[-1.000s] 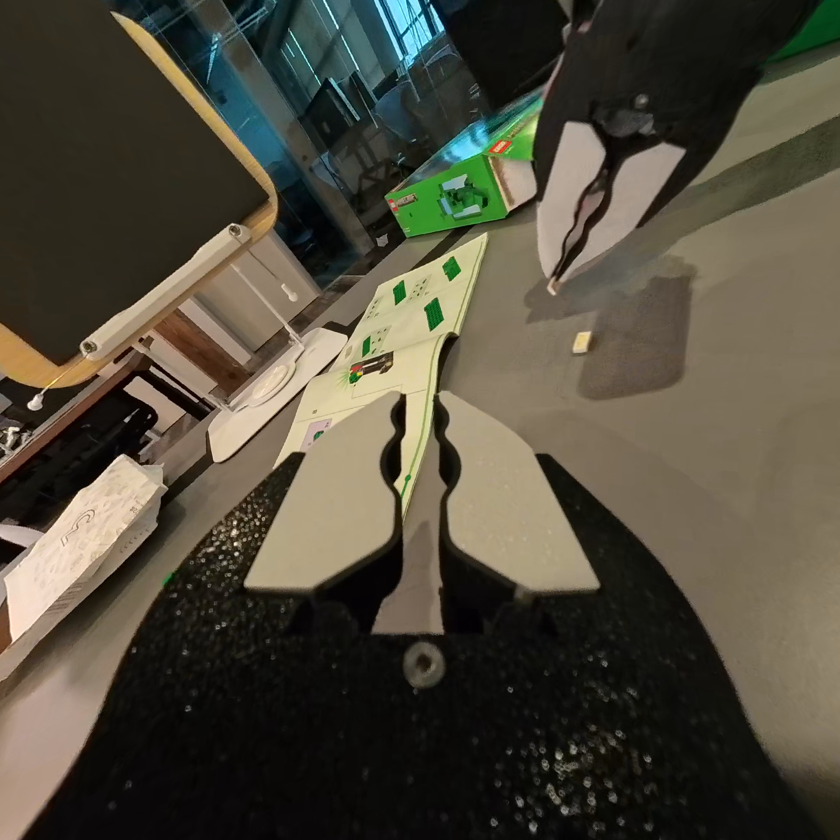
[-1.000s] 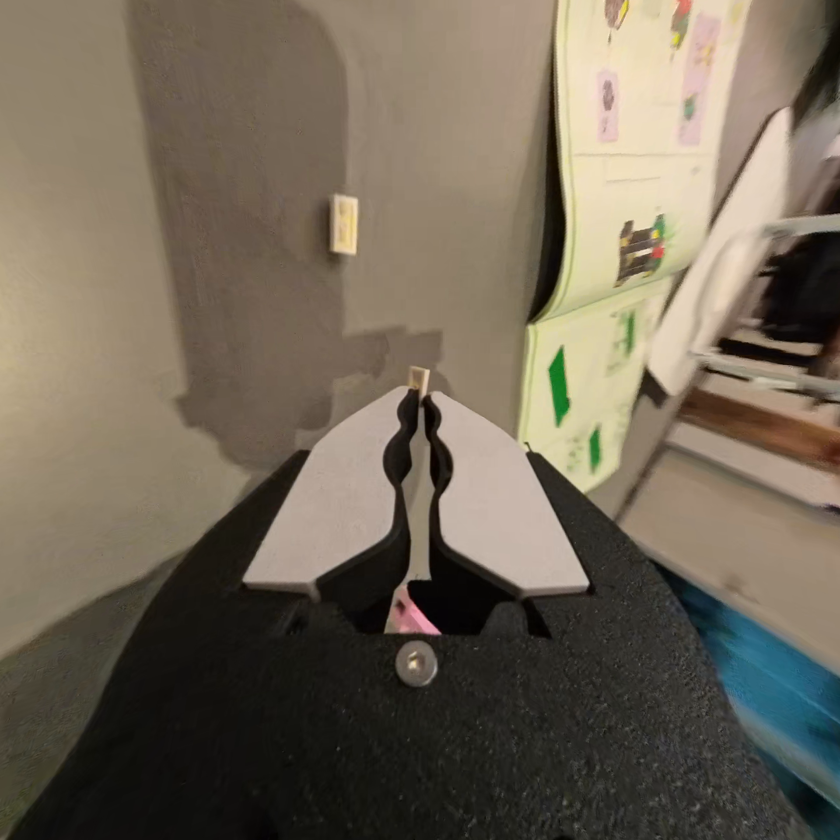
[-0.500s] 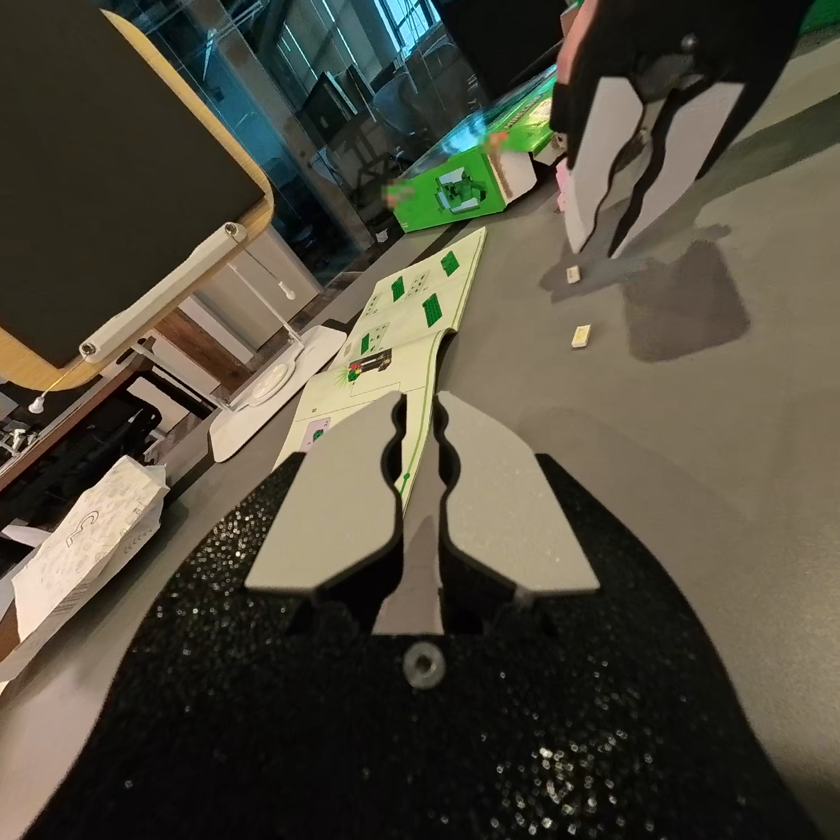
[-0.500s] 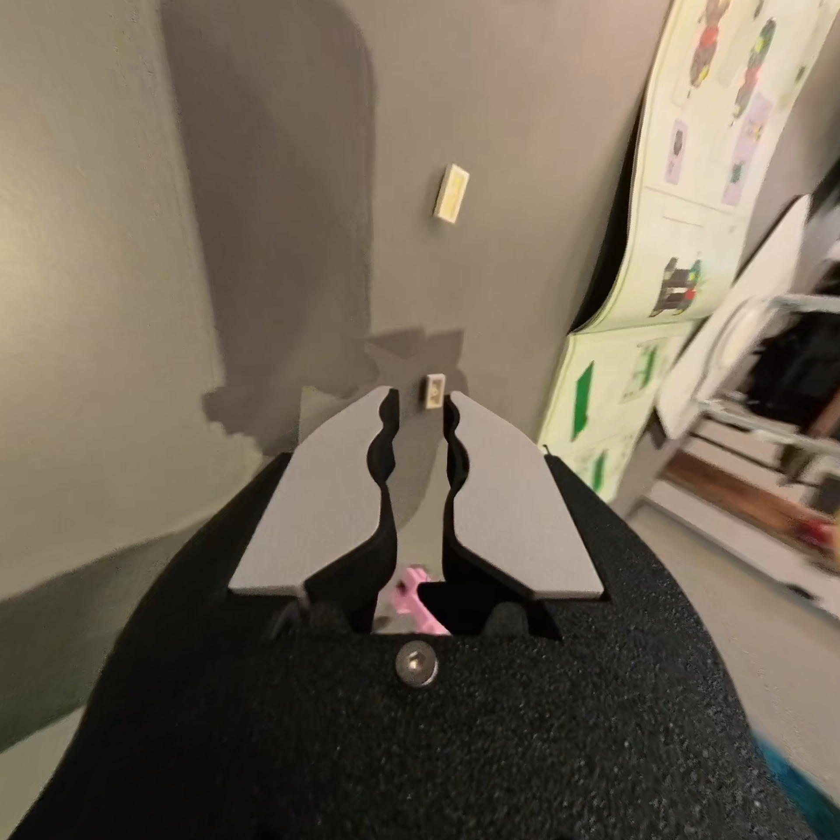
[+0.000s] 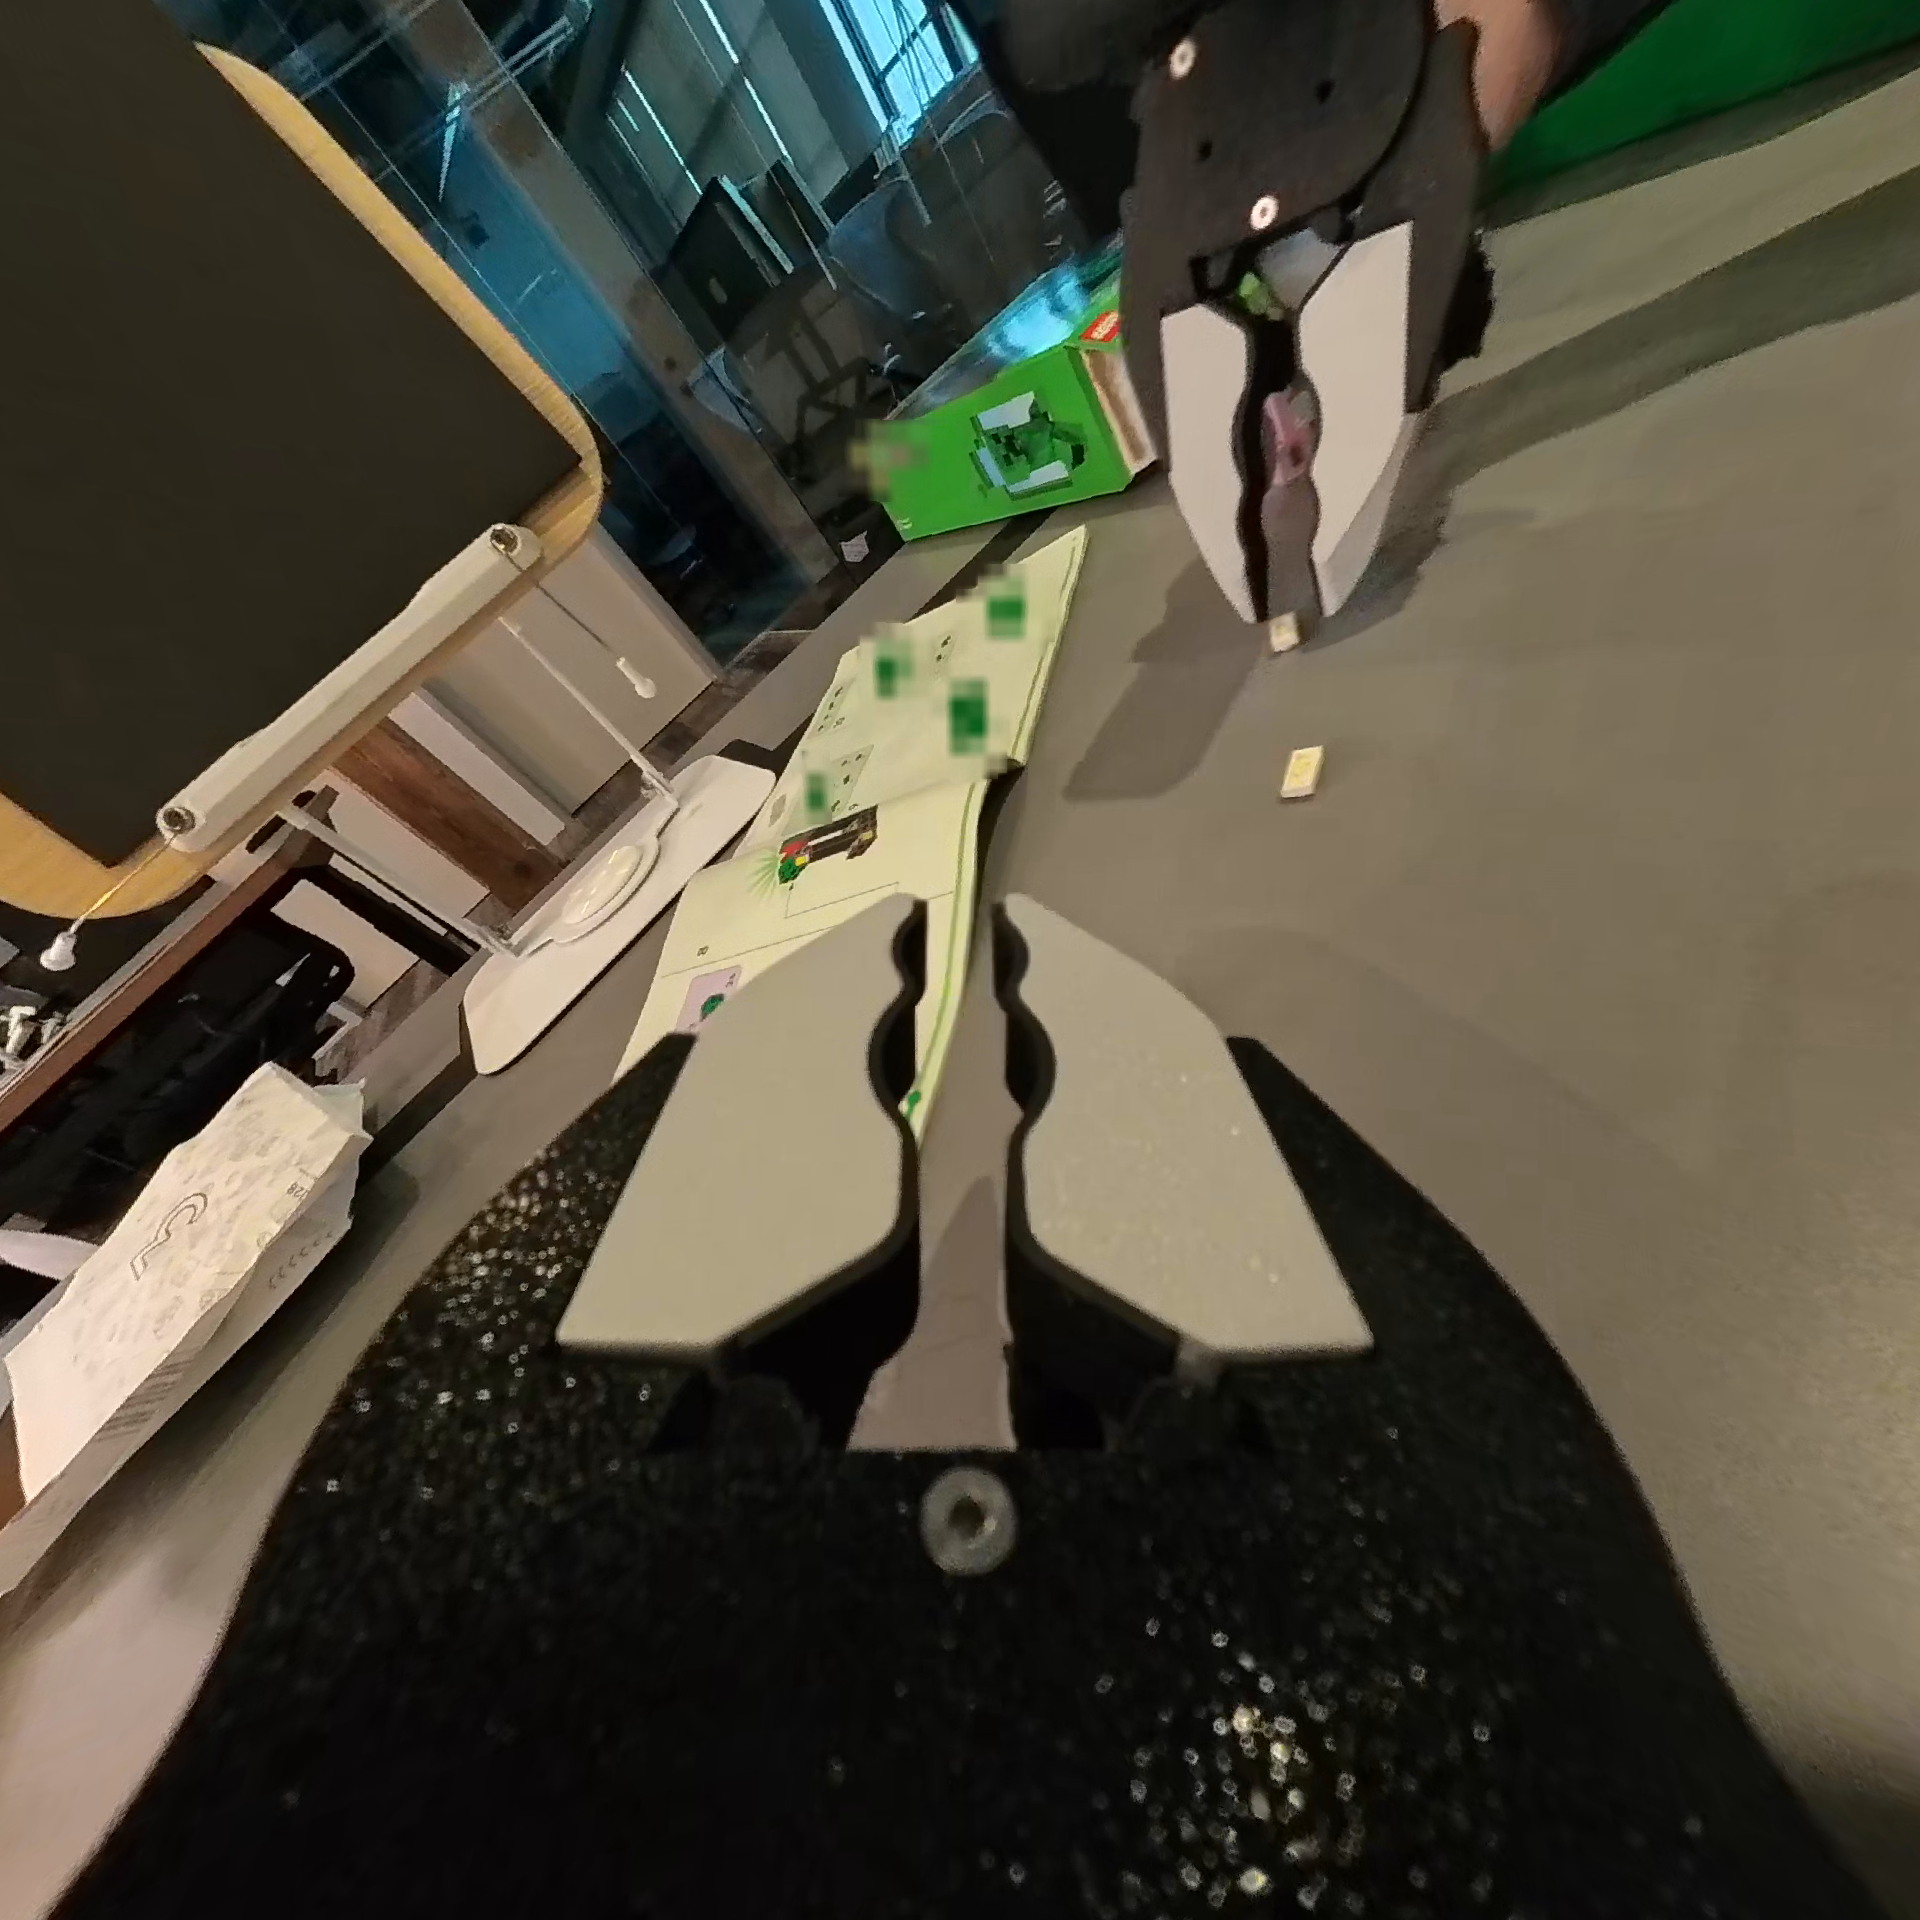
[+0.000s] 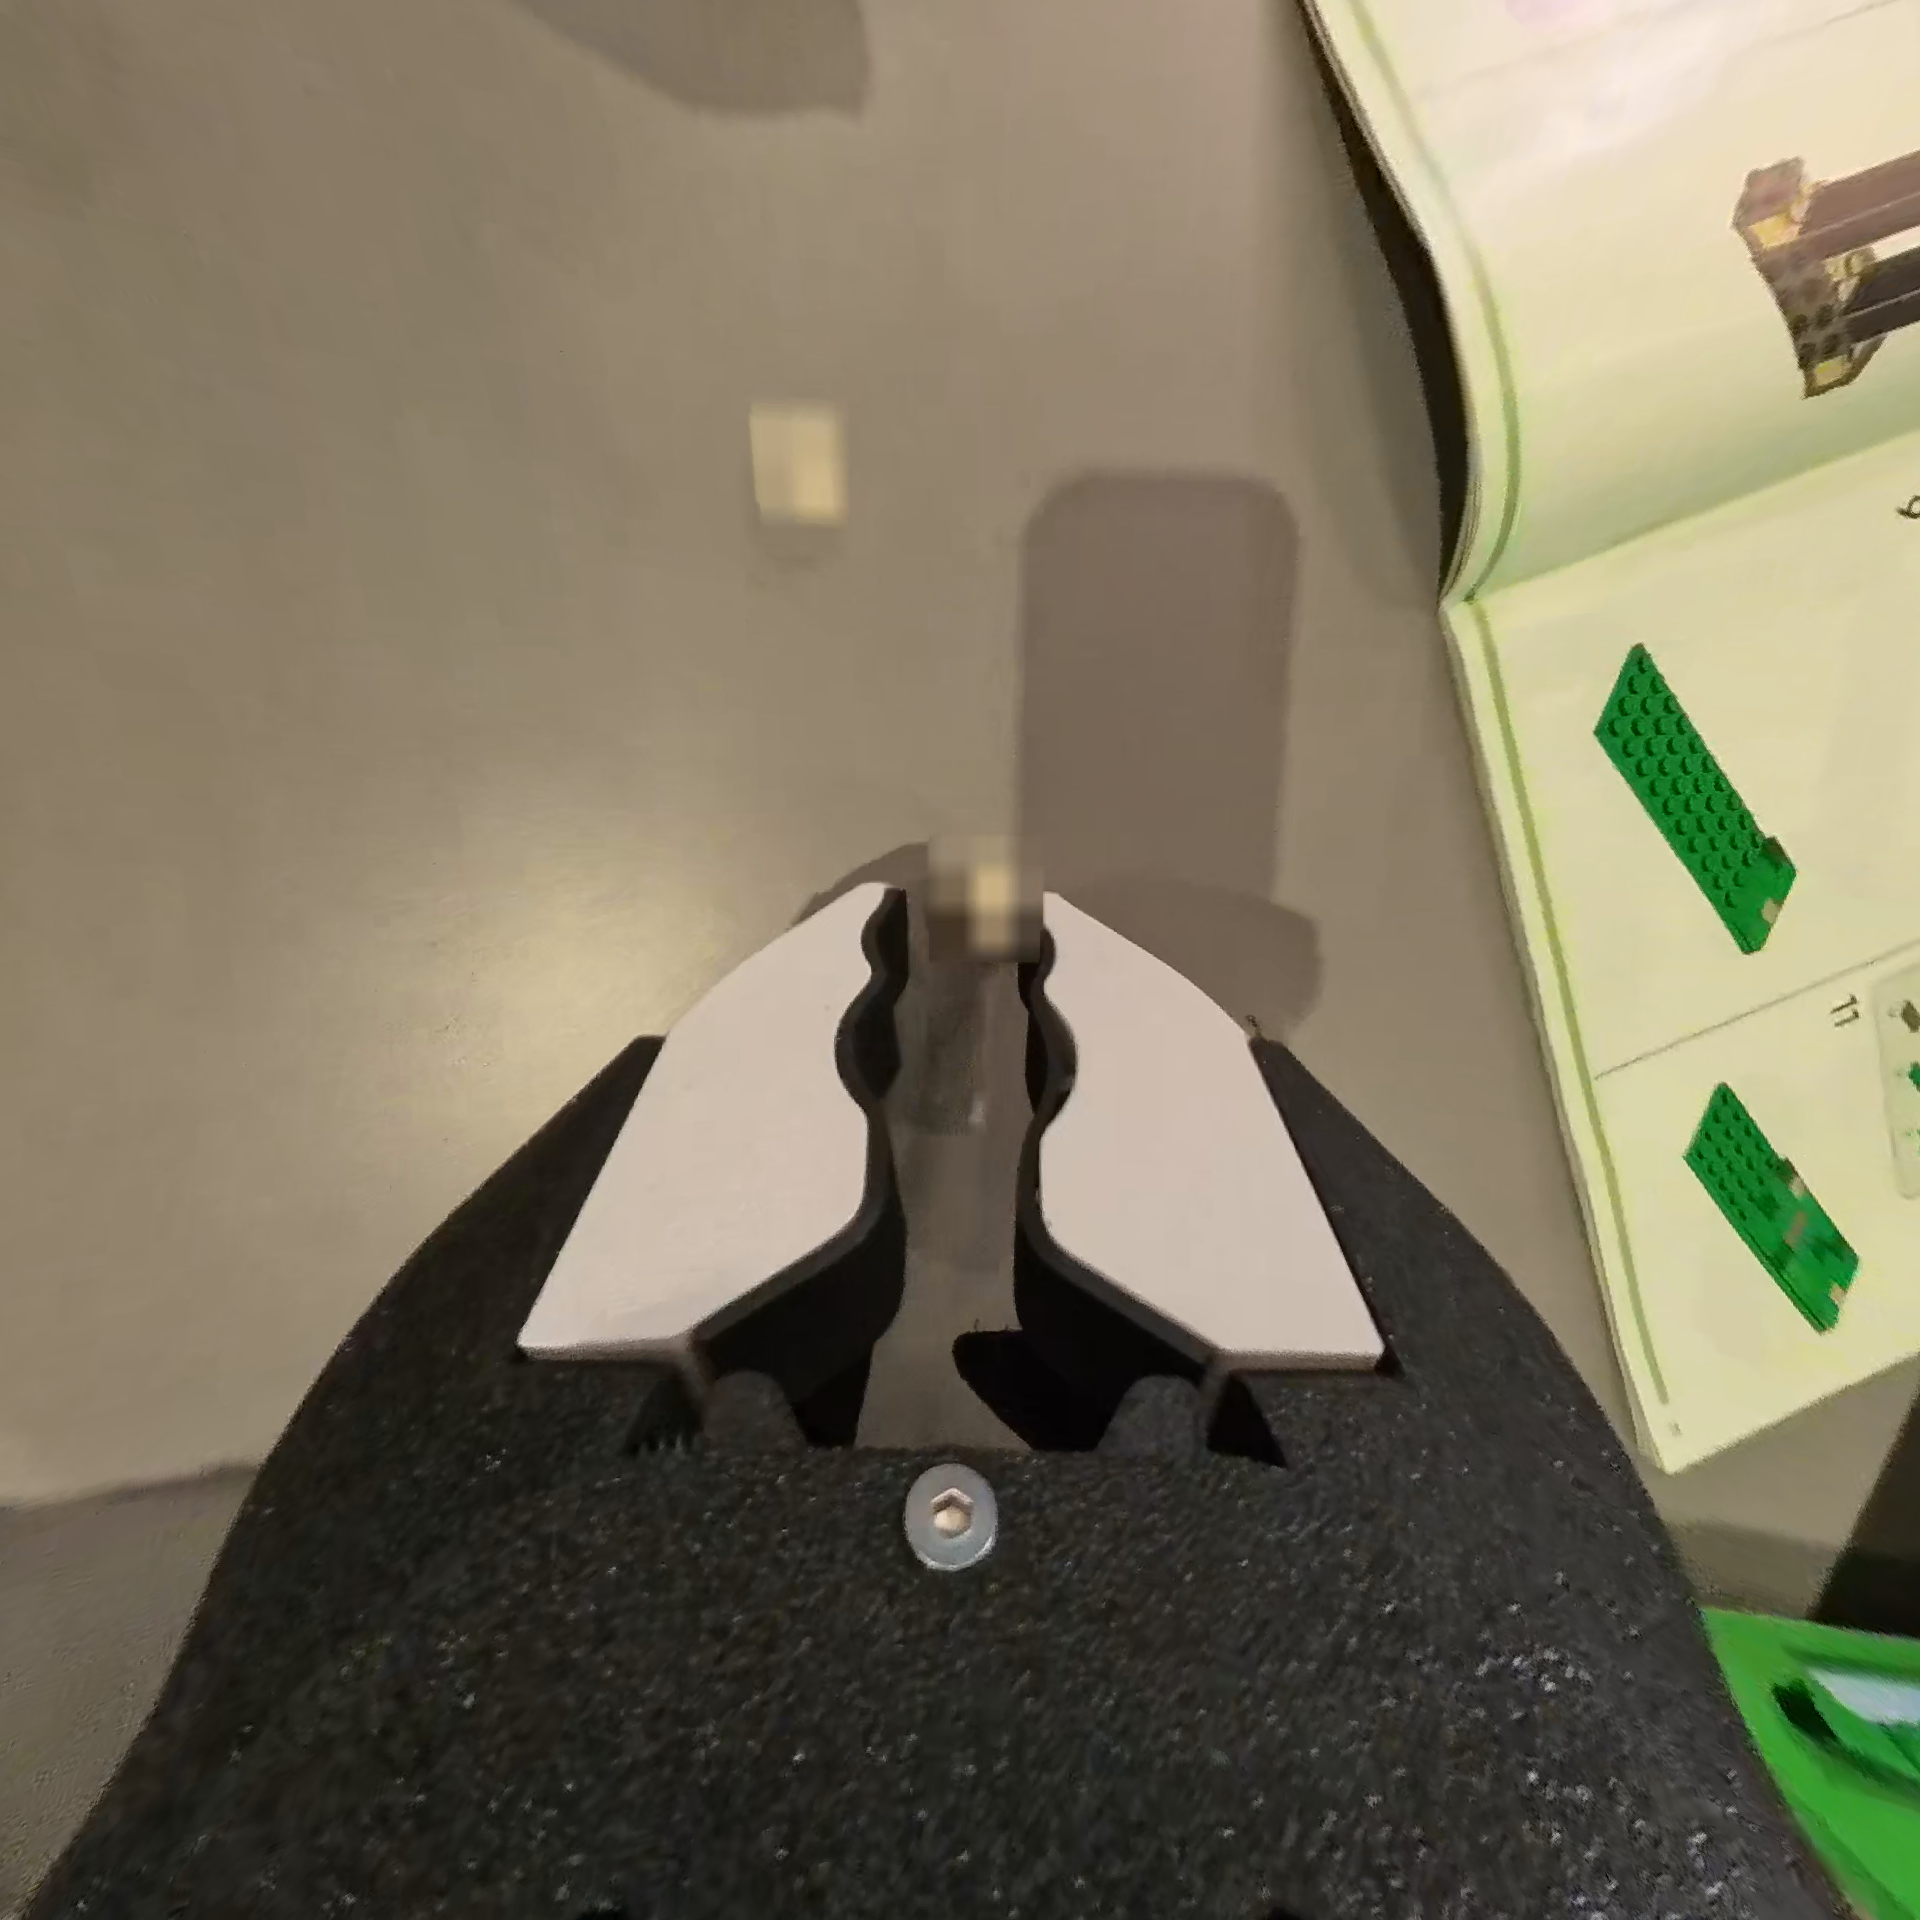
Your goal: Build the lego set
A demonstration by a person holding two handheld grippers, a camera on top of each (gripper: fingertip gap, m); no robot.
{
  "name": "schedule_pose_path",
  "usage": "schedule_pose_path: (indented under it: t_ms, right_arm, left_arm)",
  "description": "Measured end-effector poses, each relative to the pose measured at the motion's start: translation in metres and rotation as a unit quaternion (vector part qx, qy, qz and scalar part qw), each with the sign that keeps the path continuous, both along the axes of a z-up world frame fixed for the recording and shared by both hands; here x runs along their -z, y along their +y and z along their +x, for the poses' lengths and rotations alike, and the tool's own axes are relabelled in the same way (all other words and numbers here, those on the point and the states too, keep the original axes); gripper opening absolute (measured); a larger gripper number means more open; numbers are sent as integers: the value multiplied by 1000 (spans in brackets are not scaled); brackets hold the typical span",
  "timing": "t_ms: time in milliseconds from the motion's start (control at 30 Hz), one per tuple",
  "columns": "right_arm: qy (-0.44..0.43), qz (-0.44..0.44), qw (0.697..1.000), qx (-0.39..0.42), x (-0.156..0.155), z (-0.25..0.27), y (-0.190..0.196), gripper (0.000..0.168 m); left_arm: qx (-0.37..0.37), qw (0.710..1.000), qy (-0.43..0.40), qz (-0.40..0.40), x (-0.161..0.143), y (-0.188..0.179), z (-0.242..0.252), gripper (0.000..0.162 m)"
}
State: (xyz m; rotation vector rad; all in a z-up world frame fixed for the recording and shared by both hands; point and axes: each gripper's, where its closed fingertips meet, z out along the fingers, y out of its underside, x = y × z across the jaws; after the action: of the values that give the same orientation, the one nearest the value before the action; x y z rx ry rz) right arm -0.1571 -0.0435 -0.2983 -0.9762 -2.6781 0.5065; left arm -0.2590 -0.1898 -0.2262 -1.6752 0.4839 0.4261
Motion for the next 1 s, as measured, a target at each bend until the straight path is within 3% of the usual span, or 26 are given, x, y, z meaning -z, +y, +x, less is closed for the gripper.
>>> schedule_pose_path:
  t_ms: [200, 300, 433, 667, 1000]
  right_arm:
    - [-44, -22, 999, 3, 5, 0, 3, 8]
    - [-83, -94, 992, 25, -1, 4, -11, 8]
    - [-108, -230, 967, 33, -28, 4, -47, 8]
    - [-154, -336, 929, 16, -57, 7, -78, 8]
    - [-170, -344, 924, 14, -59, 10, -80, 8]
  left_arm:
    - [72, 996, -49, 0, -2, 2, 21, 26]
    - [123, 991, -45, -15, -6, 9, 41, 29]
    - [173, 984, 31, -34, -11, 29, 69, 32]
    - [221, 971, 40, -82, -5, 67, 92, 28]
    - [215, 969, 36, -116, 1, 76, 93, 33]
